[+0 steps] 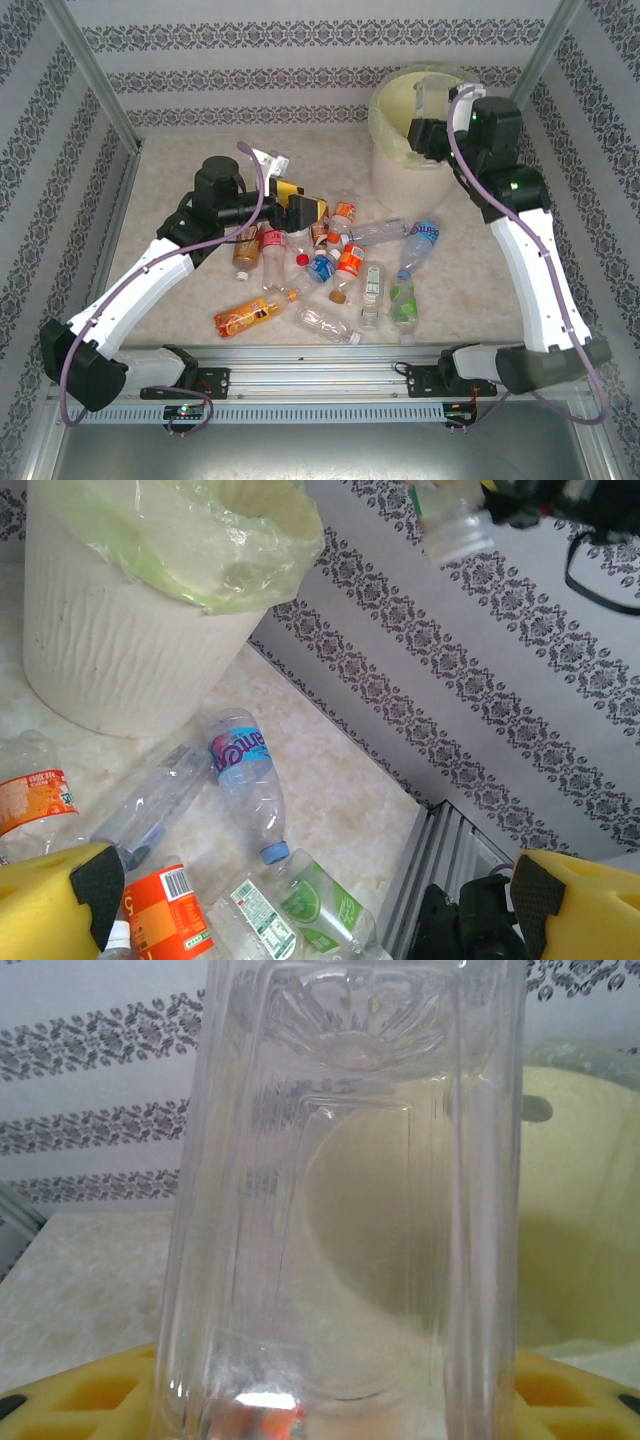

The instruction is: Put the plastic bottles in the bin

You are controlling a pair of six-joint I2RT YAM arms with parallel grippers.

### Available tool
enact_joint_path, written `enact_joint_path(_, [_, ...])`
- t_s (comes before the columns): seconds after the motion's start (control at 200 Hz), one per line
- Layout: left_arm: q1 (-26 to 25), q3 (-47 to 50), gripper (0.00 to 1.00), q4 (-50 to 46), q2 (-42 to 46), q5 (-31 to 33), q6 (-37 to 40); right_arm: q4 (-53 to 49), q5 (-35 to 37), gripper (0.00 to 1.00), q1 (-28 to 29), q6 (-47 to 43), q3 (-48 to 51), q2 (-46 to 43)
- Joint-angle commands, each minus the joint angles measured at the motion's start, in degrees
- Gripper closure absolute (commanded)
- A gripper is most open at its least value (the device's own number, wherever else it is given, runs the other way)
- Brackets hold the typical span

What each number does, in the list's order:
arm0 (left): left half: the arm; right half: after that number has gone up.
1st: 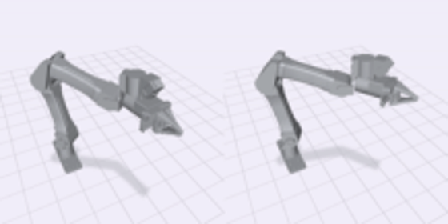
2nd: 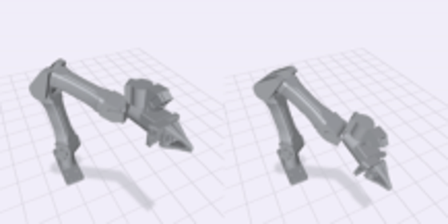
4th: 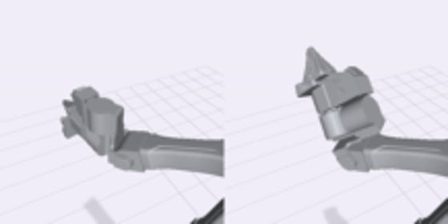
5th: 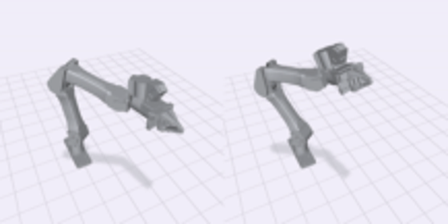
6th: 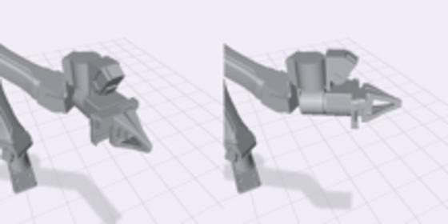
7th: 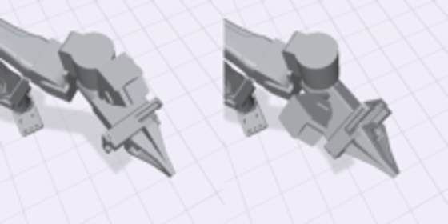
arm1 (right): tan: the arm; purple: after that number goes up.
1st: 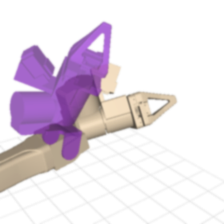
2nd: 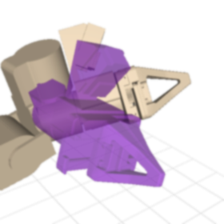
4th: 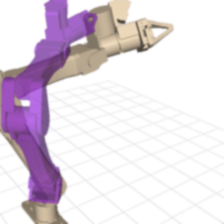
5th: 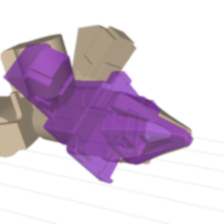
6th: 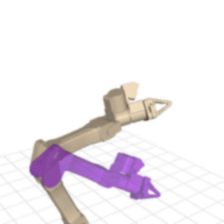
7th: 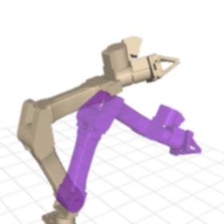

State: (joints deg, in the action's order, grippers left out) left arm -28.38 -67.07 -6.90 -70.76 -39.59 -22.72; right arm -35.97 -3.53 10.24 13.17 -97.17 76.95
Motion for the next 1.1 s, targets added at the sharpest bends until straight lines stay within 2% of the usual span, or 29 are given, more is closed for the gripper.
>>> enact_joint_path(0.0, [0.2,0.3,0.0,3.5,2.4,1.0,2.5,-2.4,-1.2,0.46,-1.5,-1.7,-5.3,3.4])
enact_joint_path(0.34, [0.2,0.0,0.0,2.2,2.8,1.9,2.9,-3.9,-2.6,0.46,-5.5,-1.9,-14.9,15.2])
enact_joint_path(0.585, [0.1,0.1,0.0,1.7,1.7,1.9,2.6,-6.2,0.0,0.46,-7.3,-1.7,-23.3,24.6])
enact_joint_path(1.099, [-0.3,-0.6,0.0,0.1,1.0,2.5,3.3,-21.1,0.2,0.46,-9.5,-0.4,-49.0,46.5])
